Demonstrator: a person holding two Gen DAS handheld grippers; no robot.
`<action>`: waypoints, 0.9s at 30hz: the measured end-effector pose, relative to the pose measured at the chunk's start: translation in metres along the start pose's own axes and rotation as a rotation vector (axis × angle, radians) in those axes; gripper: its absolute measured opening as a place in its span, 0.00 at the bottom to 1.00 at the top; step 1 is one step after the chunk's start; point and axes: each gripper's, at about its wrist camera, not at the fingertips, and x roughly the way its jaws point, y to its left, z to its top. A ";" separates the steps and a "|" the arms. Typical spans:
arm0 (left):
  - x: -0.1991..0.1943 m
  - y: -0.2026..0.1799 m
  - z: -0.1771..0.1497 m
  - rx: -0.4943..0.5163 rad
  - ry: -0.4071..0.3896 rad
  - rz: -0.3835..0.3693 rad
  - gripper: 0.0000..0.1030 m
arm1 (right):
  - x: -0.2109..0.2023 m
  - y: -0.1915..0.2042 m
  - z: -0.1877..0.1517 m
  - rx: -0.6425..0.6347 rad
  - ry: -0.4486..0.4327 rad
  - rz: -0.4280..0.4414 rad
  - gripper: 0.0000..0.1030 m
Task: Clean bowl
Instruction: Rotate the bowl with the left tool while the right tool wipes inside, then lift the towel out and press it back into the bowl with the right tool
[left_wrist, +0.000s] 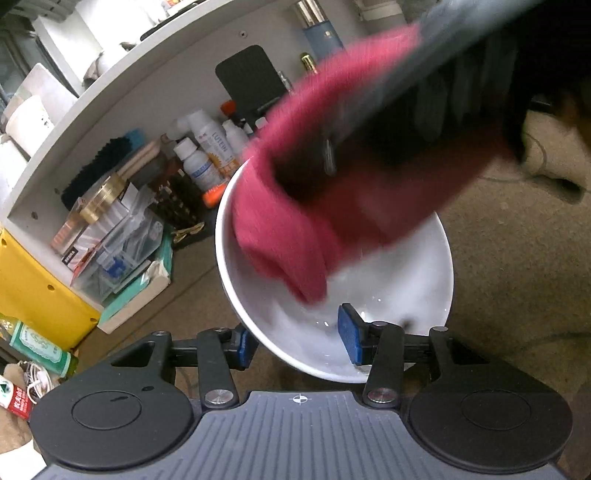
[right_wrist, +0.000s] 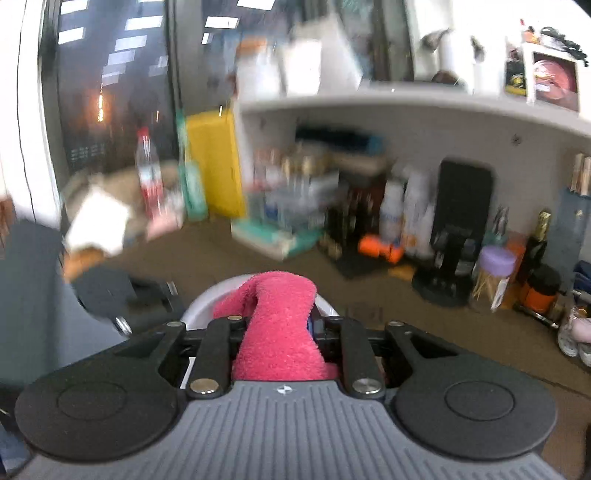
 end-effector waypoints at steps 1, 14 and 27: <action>0.000 0.000 0.001 0.001 0.001 0.003 0.48 | -0.007 0.000 0.000 0.002 -0.024 -0.007 0.20; 0.015 0.016 0.017 -0.075 0.005 -0.036 0.61 | -0.045 -0.027 -0.039 0.073 -0.113 -0.084 0.20; 0.011 0.010 -0.003 -0.291 -0.033 -0.034 0.78 | 0.007 -0.039 -0.066 0.080 0.073 -0.114 0.21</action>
